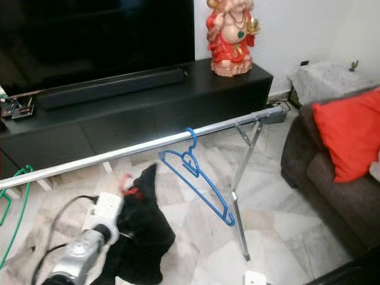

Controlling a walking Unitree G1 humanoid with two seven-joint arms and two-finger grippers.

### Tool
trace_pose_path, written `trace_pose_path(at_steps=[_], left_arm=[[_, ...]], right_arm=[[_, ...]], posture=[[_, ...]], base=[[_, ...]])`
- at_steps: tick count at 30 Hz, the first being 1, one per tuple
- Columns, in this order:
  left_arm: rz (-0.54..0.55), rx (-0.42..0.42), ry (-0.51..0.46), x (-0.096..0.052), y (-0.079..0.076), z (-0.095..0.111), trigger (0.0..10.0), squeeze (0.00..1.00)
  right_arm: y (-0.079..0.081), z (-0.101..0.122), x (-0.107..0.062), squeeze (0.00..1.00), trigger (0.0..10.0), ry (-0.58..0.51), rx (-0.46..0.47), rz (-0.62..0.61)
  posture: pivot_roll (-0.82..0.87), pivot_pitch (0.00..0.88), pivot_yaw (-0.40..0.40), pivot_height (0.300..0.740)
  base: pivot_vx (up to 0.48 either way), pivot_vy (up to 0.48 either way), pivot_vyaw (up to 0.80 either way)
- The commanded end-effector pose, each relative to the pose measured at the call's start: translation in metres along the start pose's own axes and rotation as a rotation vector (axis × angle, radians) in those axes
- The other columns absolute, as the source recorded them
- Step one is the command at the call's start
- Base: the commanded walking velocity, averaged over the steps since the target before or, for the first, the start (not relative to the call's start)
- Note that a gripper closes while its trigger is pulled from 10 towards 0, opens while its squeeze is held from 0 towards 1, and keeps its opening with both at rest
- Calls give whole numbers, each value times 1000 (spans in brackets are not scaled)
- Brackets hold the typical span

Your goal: Hang hanger

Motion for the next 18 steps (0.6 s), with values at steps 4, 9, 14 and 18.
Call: trace_pose_path(at_steps=[4,9,14,18], left_arm=[[29,-12,-85,3,10,22,10000,0],[-17,7,-123,13,5,41,10000,0],[-47,48,-132,20,1,54,10000,0],[-30,43,-145,24,-1,62,10000,0]], right_arm=[[6,-6,-1,0,10000,22,2,16],[4,-7,-1,0,10000,26,-9,16],[4,-7,-1,0,10000,27,-11,15],[3,-8,-1,0,10000,30,-14,18]], posture=[[41,53,36,740],[43,51,31,740],[43,43,31,740],[46,34,27,740]], base=[[0,0,0],[0,0,0],[0,0,0],[0,0,0]])
Point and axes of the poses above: a point about 5 cm out from each wrist's last joint towards the gripper, its own x axis pointing out of the wrist towards the gripper, its own z axis along the axis of the wrist's last joint, y = z × x, the point moved 1 cm from there along x, pointing out of the wrist towards the gripper, and after that the axes turned 12 degrees about -x, right-handed, at the moved point
